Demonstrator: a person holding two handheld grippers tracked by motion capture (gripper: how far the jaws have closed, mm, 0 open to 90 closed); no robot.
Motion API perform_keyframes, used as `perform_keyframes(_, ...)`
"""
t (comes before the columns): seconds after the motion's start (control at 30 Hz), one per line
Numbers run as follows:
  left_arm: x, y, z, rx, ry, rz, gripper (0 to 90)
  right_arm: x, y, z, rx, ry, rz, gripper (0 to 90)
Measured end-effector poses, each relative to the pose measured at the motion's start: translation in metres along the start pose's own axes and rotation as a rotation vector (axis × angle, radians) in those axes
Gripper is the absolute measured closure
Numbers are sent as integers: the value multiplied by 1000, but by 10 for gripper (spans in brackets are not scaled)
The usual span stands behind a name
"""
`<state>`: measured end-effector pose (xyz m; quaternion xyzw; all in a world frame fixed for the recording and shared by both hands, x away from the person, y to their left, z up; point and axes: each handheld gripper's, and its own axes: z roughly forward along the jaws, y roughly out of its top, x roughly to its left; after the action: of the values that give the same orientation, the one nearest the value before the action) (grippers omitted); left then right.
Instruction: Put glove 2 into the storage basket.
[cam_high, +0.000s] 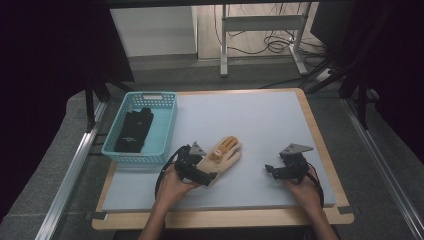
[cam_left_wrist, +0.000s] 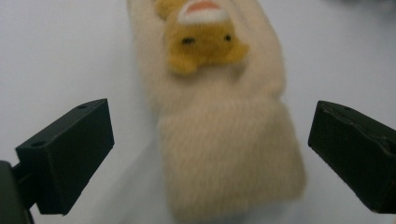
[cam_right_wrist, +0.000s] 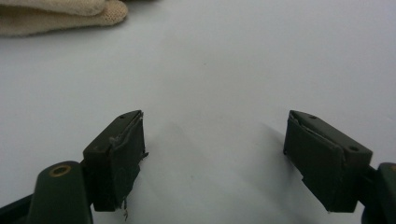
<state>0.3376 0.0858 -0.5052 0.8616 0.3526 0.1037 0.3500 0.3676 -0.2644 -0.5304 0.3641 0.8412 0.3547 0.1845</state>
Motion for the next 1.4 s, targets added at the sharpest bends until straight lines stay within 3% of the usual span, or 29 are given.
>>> perform_keyframes(0.23,0,18,28,49,11,-10,1,0,0,0,0,0,0,202)
perform_keyframes(0.5,1,20,55,133,34,-5,9,0,0,0,1,0,1,202)
perform_keyframes(0.57,0,20,53,124,39,-5,17,0,0,0,0,0,0,202)
perform_keyframes(0.67,0,20,48,118,31,10,155,0,0,0,1,0,1,202)
perform_keyframes(0.83,1,19,43,104,33,-2,374,0,0,0,1,0,0,202)
perform_keyframes(0.97,1,19,41,101,22,-6,480,0,0,0,1,-1,-1,202)
perform_keyframes(1.23,4,23,33,89,34,-7,564,0,0,0,1,0,1,202)
perform_keyframes(1.4,12,25,27,82,33,-35,571,0,0,0,0,0,0,202)
